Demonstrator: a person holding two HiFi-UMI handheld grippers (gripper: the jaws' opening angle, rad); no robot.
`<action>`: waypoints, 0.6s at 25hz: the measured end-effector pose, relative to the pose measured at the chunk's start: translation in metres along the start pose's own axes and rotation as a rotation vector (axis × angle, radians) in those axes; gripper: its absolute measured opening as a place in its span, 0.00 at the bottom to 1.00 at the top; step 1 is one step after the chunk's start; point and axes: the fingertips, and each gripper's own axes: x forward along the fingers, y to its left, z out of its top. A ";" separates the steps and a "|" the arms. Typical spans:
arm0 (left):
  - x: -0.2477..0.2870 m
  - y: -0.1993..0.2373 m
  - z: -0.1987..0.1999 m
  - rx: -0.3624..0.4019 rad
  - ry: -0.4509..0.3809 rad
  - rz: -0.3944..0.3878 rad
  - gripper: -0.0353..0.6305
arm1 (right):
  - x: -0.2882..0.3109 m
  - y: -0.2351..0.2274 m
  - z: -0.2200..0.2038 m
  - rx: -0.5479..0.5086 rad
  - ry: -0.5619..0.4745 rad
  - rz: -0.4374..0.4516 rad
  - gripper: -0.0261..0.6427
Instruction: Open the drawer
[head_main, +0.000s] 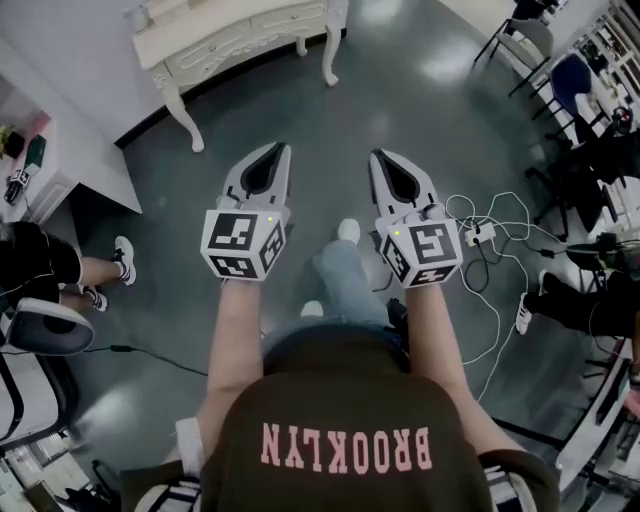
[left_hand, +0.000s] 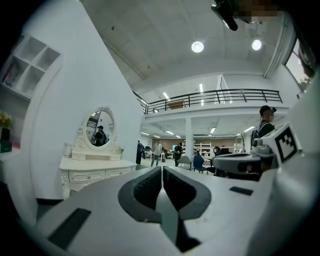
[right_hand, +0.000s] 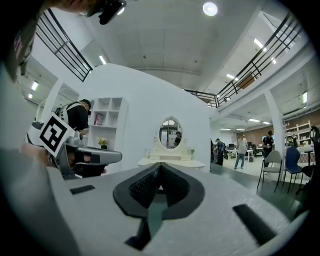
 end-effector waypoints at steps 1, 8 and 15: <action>0.006 0.003 0.000 0.005 0.001 0.003 0.07 | 0.006 -0.004 0.000 0.008 -0.005 0.005 0.03; 0.071 0.036 -0.003 0.024 0.009 0.041 0.07 | 0.075 -0.048 -0.007 0.057 -0.028 0.037 0.03; 0.169 0.077 0.002 0.022 0.013 0.072 0.07 | 0.168 -0.105 -0.003 0.026 -0.020 0.093 0.03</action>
